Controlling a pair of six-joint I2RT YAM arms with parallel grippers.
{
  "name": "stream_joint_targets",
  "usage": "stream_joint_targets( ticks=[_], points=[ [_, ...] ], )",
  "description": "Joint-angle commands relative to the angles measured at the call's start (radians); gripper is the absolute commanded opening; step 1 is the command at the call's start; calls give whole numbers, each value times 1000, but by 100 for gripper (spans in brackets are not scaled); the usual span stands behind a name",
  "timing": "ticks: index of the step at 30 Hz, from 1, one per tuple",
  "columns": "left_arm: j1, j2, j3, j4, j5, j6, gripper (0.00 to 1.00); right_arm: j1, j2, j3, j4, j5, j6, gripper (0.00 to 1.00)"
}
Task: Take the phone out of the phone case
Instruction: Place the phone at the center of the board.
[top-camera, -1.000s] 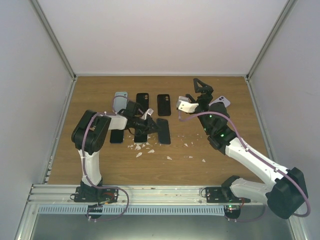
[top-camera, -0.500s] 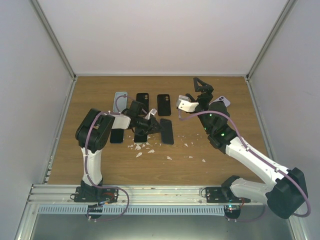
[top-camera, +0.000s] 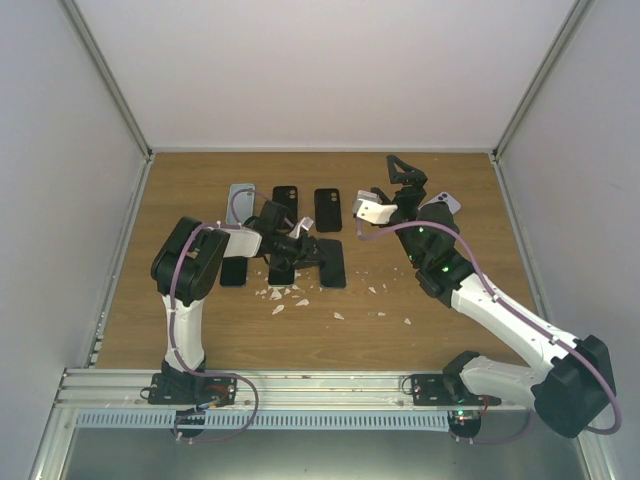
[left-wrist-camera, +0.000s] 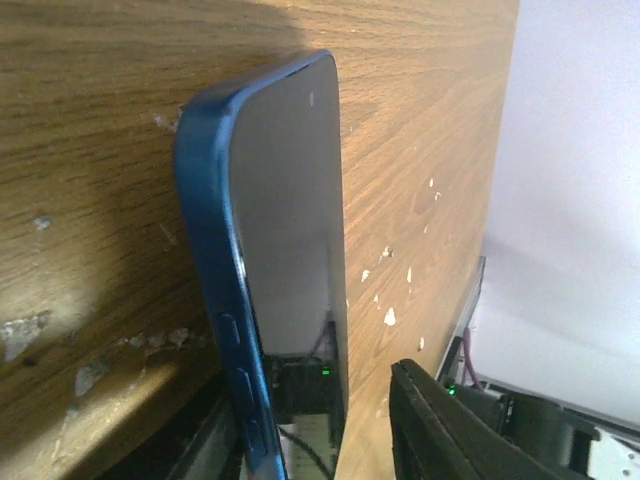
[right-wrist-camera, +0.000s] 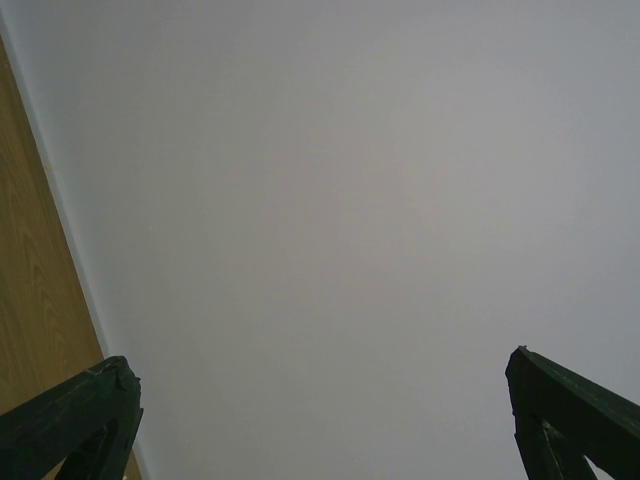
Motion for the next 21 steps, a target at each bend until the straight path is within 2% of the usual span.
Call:
stream_joint_targets(
  ticks=[1,10,17,21],
  points=[
    [-8,-33,17,8,-16,19,42,-9,3,27,-10,-10,20,100],
    [-12,-103,-7,-36,-94,31,78,-9,4,33,-17,-10,29,100],
    [-14,-163,5,-72,-138,68,87,-9,10,52,-36,-15,55,100],
    [-14,-200,6,-78,-151,92,89,-12,16,70,-47,-16,74,100]
  ],
)
